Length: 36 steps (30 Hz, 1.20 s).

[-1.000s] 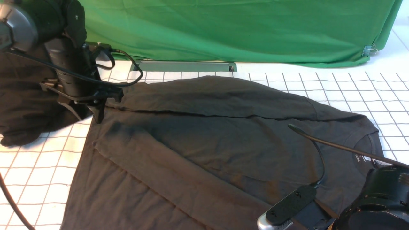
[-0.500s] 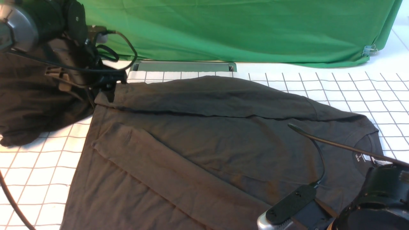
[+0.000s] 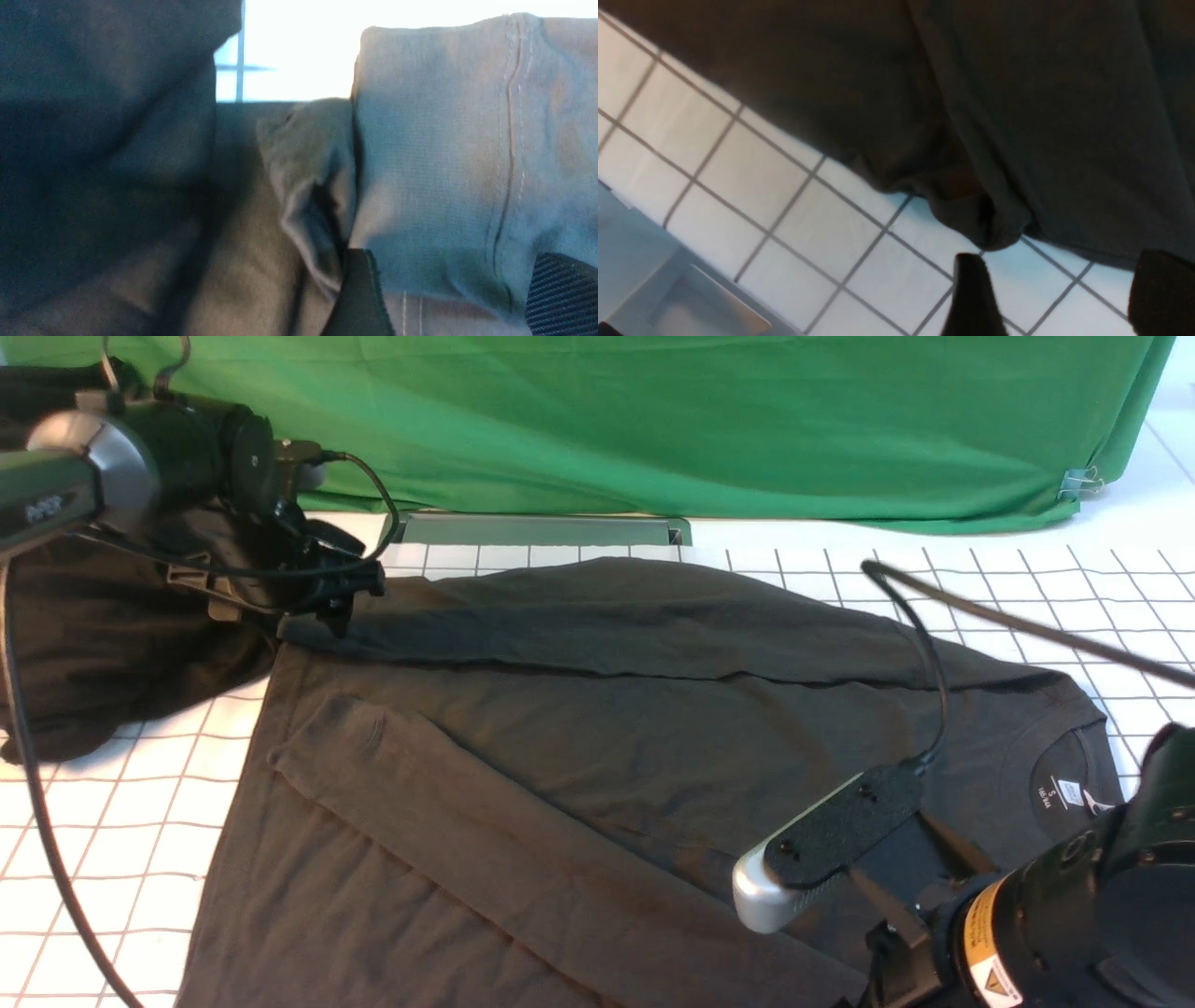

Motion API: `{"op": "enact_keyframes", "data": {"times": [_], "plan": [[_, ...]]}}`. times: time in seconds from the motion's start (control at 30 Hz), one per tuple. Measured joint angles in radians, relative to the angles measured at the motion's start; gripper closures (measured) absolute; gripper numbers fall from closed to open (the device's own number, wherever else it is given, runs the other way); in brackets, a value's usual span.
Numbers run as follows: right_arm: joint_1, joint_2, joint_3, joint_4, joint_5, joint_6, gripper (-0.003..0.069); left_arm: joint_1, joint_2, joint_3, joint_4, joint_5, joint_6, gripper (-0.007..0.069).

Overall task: Fold a long-sleeved shirt over a white checkered tablecloth.
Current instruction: 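Grab the top left corner of the dark shirt with the left gripper, then fold the left side of the dark shirt inward over its body with the left gripper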

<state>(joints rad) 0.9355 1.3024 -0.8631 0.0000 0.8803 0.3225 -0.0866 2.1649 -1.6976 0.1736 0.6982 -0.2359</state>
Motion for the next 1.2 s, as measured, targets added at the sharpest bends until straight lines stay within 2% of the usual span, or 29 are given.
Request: {"op": "enact_keyframes", "data": {"times": [0.33,0.43,0.5,0.6,0.63,0.67,0.73,1.07,1.2], "plan": [[0.0,-0.008,0.0,0.0,-0.001,0.0,0.0234,0.001,0.031,0.0,0.055,-0.059,-0.049,0.0184],[0.0,-0.008,0.0,0.0,-0.001,-0.002,0.0234,0.001,0.034,0.0,0.056,-0.079,-0.049,0.0218],[0.0,-0.008,0.0,0.0,-0.001,-0.002,0.0234,0.001,0.036,0.0,0.056,-0.082,-0.049,0.0268],[0.0,-0.008,0.0,0.0,-0.001,-0.002,0.0234,0.001,0.04,0.0,0.057,-0.082,-0.048,0.0417],[0.0,-0.008,0.0,0.0,-0.001,-0.002,0.0234,0.001,0.04,0.0,0.057,-0.082,-0.048,0.0428],[0.0,-0.008,0.0,0.0,-0.001,-0.002,0.0232,0.001,0.04,0.0,0.056,-0.081,-0.041,0.0514],[0.0,-0.008,0.0,0.0,-0.002,-0.001,0.0232,0.001,0.04,0.0,0.052,-0.07,-0.02,0.0584],[0.0,-0.008,0.0,-0.01,-0.002,-0.002,0.0232,0.001,-0.016,0.0,0.024,-0.02,0.016,0.0601],[0.0,-0.008,0.0,-0.081,0.002,0.001,0.0232,0.001,-0.083,0.0,-0.042,0.039,0.028,0.0601]]}}
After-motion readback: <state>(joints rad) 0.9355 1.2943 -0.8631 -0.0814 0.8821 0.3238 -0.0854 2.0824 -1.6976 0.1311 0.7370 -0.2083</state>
